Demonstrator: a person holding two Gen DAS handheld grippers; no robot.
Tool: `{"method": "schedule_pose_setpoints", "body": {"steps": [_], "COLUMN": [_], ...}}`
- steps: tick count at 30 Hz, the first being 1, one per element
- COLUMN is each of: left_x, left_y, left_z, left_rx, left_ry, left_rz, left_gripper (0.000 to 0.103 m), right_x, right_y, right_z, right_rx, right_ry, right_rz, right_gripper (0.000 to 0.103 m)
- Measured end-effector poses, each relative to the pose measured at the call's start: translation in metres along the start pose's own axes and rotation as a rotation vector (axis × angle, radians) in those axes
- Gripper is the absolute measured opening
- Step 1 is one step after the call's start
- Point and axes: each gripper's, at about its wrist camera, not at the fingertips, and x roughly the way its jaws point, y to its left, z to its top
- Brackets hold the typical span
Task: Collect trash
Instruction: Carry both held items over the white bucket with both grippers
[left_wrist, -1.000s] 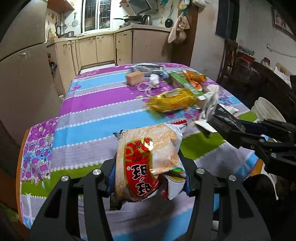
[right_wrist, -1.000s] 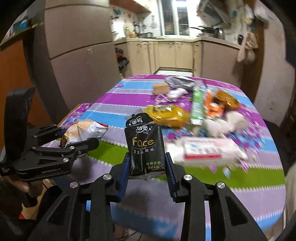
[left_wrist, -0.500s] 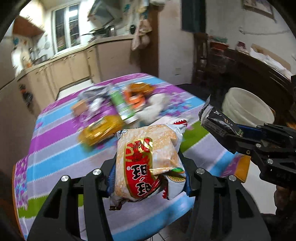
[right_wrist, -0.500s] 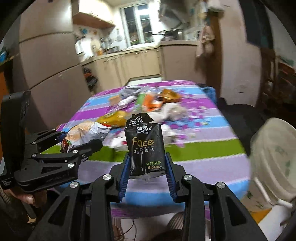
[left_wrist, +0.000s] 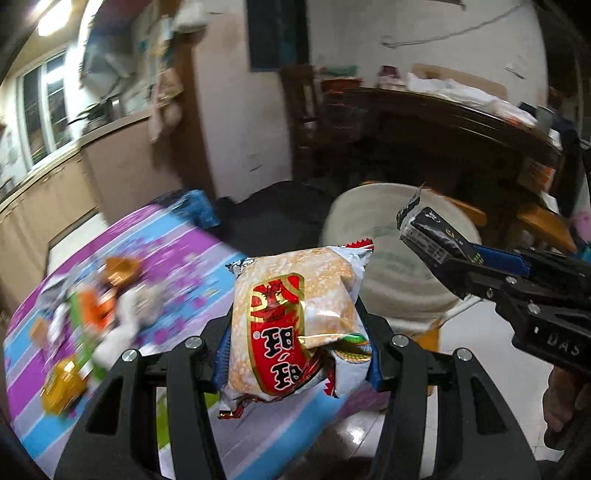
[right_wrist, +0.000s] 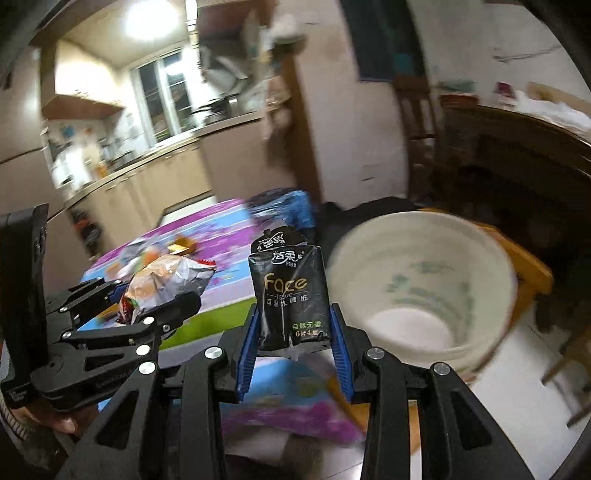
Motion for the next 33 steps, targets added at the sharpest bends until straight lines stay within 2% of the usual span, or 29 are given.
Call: {"method": "schedule_pose_setpoints", "body": {"steps": [4,8,11,15,19,22,25,33], "left_x": [0.025,0.054,0.079,0.104,0.134,0.155,0.166,0.182], "left_y": [-0.031,-0.053,-0.066,-0.079,-0.081,-0.082,-0.082,-0.086], "left_z": [0.026,0.052,0.071,0.094,0.113,0.116,0.115,0.112], "left_rx": [0.064,0.110,0.155,0.207,0.221,0.244,0.277,0.279], "left_ry": [-0.016,0.008,0.034,0.072,0.161,0.232,0.263,0.291], "left_rz": [-0.050,-0.118,-0.151,-0.187,-0.241,-0.251,-0.234,-0.209], "left_gripper": [0.052,0.052,0.052,0.052,0.052,0.052,0.052,0.052], "right_x": [-0.006,0.002,0.017,0.034,0.054,0.070,0.083,0.113], "right_y": [-0.050,-0.098,-0.125,-0.147,-0.157,-0.161,-0.156,-0.144], "right_z": [0.017,0.035,0.046,0.065,0.079,0.085,0.087,0.081], "right_rx": [0.062,0.125,0.170,0.188,0.192,0.197,0.206,0.175], "right_ry": [-0.021,0.032,0.101,0.145,0.202,0.250,0.275,0.348], "right_rz": [-0.125,-0.223,-0.259,-0.299,-0.310,-0.316,-0.318,-0.380], "right_gripper": [0.038,0.038,0.038,0.038,0.038,0.038,0.038,0.038]}}
